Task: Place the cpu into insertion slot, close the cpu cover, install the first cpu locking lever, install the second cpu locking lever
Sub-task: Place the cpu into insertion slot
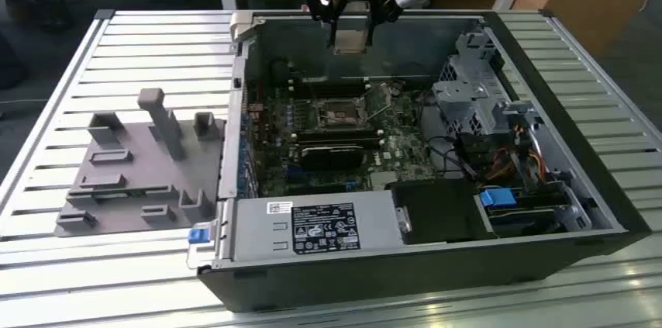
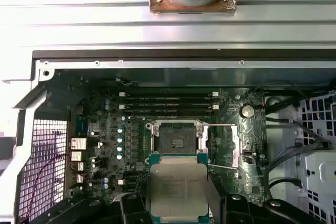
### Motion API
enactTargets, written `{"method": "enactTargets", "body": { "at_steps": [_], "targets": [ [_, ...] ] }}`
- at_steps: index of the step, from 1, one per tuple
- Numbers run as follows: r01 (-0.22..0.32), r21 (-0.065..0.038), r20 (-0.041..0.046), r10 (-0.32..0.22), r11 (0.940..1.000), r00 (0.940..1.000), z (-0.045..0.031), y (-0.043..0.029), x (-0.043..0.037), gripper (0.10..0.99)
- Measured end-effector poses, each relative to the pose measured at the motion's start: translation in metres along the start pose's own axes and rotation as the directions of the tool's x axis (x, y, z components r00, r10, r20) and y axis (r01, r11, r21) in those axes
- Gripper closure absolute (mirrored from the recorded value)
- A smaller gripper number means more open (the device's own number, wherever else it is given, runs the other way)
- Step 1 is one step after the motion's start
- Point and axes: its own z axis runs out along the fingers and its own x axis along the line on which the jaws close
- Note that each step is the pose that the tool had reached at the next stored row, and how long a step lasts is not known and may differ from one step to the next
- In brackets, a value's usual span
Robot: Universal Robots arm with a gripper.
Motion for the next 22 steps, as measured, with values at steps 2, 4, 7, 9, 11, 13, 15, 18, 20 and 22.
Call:
{"method": "enactTargets", "body": {
  "at_steps": [2, 4, 7, 9, 11, 13, 15, 18, 20, 22],
  "targets": [
    [0.000, 0.000, 0.0000, 0.000, 1.0000, 1.0000, 0.0000, 0.0000, 0.0000, 0.561],
    [0.000, 0.000, 0.0000, 0.000, 1.0000, 1.0000, 0.0000, 0.0000, 0.0000, 0.561],
    [-0.010, 0.000, 0.0013, 0.010, 1.0000, 1.0000, 0.0001, 0.0000, -0.0001, 0.561],
    [-0.027, -0.001, 0.0038, 0.027, 0.9996, 0.9996, 0.0002, 0.0000, 0.0000, 0.561],
    [-0.050, -0.001, 0.0070, 0.050, 0.9987, 0.9987, 0.0004, -0.0001, 0.0000, 0.561],
    [-0.078, -0.002, 0.0109, 0.078, 0.9970, 0.9969, 0.0006, -0.0001, 0.0000, 0.561],
    [-0.112, -0.003, 0.0158, 0.112, 0.9937, 0.9936, 0.0009, -0.0001, 0.0000, 0.561],
    [-0.165, -0.005, 0.0230, 0.165, 0.9863, 0.9860, 0.0013, -0.0002, 0.0000, 0.561],
    [-0.200, -0.007, 0.0279, 0.200, 0.9798, 0.9794, 0.0018, -0.0002, 0.0000, 0.561],
    [-0.236, -0.009, 0.0328, 0.236, 0.9718, 0.9712, 0.0023, -0.0003, 0.0000, 0.561]
  ]
}}
